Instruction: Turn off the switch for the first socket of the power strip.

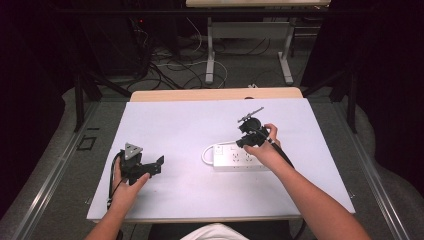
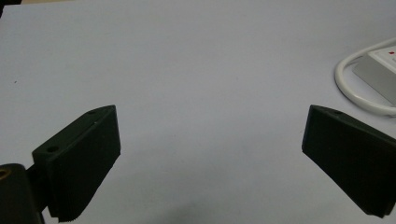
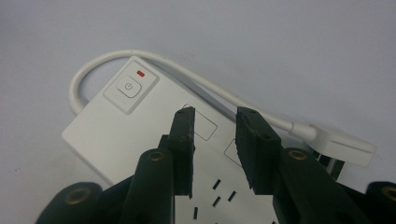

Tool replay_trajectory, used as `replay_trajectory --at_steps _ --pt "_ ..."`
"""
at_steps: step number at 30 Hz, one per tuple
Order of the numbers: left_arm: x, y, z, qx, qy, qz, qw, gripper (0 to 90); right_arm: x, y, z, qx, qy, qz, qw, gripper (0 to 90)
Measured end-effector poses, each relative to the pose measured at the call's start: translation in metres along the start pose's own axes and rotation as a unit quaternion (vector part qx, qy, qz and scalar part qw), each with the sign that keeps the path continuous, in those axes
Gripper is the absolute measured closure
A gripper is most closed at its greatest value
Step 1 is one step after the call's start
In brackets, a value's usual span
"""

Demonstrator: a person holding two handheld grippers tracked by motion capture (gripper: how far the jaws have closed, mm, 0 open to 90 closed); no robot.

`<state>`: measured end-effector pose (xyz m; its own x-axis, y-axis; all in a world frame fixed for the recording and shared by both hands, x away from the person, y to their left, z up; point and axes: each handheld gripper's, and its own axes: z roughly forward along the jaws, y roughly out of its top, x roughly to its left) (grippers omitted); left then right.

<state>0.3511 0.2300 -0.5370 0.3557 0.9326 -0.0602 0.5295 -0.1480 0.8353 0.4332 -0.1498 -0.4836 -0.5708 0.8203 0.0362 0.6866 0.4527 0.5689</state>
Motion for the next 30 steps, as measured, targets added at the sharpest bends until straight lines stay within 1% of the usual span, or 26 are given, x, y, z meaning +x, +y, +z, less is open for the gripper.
replay_trajectory --at_steps 1,2,3,4,5,7,13,14,16,18,19,20,23,26,27,28,30 --pt "0.0 0.0 0.0 0.0 0.0 0.0 1.0 4.2 0.0 -0.001 -0.002 -0.006 0.001 -0.006 1.0 67.6" --pt "0.0 0.0 0.0 -0.001 0.0 0.001 1.0 4.2 0.001 -0.001 -0.004 -0.007 -0.002 -0.005 1.0 67.7" --pt "0.0 0.0 0.0 0.0 0.0 0.001 1.0 4.2 0.002 -0.001 -0.006 -0.007 0.002 -0.006 1.0 67.6" --pt "0.0 0.0 0.0 0.0 0.0 0.001 1.0 4.2 0.002 -0.002 -0.006 -0.015 -0.003 -0.007 0.9999 67.4" --pt "0.0 0.0 0.0 0.0 0.0 0.0 1.0 4.2 0.003 -0.002 -0.009 -0.008 0.005 -0.009 0.9999 67.2" --pt "0.0 0.0 0.0 0.0 0.0 0.001 1.0 4.4 0.003 -0.003 -0.012 -0.008 0.011 -0.014 0.9998 64.3" --pt "0.0 0.0 0.0 0.001 0.0 0.0 1.0 4.4 0.006 -0.007 -0.02 -0.02 0.003 -0.025 0.9995 56.2" --pt "0.0 0.0 0.0 0.0 0.0 0.0 1.0 4.4 0.005 -0.008 -0.022 -0.02 0.005 -0.03 0.9993 54.5" --pt "0.0 0.0 0.0 0.0 0.0 0.0 1.0 4.4 0.005 -0.01 -0.025 -0.02 0.0 -0.037 0.9991 52.7" --pt "-0.001 0.0 -0.001 0.002 0.001 0.001 1.0 4.4 0.005 -0.012 -0.029 -0.023 0.001 -0.043 0.9988 48.0" --pt "-0.001 0.0 -0.001 0.002 0.001 0.001 1.0 4.4 0.005 -0.013 -0.03 -0.028 0.005 -0.045 0.9986 44.5" --pt "-0.001 0.0 -0.001 0.002 0.001 0.001 1.0 4.4 0.004 -0.015 -0.031 -0.037 0.004 -0.051 0.998 42.3" --pt "-0.001 0.0 0.0 0.002 0.001 0.0 1.0 4.4 0.002 -0.02 -0.035 -0.049 0.009 -0.06 0.997 39.3" --pt "-0.001 0.0 0.0 0.001 0.0 0.0 1.0 4.4 0.001 -0.026 -0.036 -0.064 0.003 -0.061 0.9961 34.3" --pt "-0.001 0.0 0.0 0.001 0.001 0.0 1.0 4.4 -0.001 -0.028 -0.038 -0.064 0.006 -0.064 0.9959 32.1" --pt "-0.001 0.0 0.0 0.001 0.001 0.001 1.0 4.4 -0.002 -0.03 -0.04 -0.063 0.002 -0.064 0.9959 29.0" --pt "-0.002 0.0 0.0 0.002 0.0 -0.001 1.0 4.4 -0.004 -0.033 -0.042 -0.065 0.006 -0.059 0.9961 25.3"
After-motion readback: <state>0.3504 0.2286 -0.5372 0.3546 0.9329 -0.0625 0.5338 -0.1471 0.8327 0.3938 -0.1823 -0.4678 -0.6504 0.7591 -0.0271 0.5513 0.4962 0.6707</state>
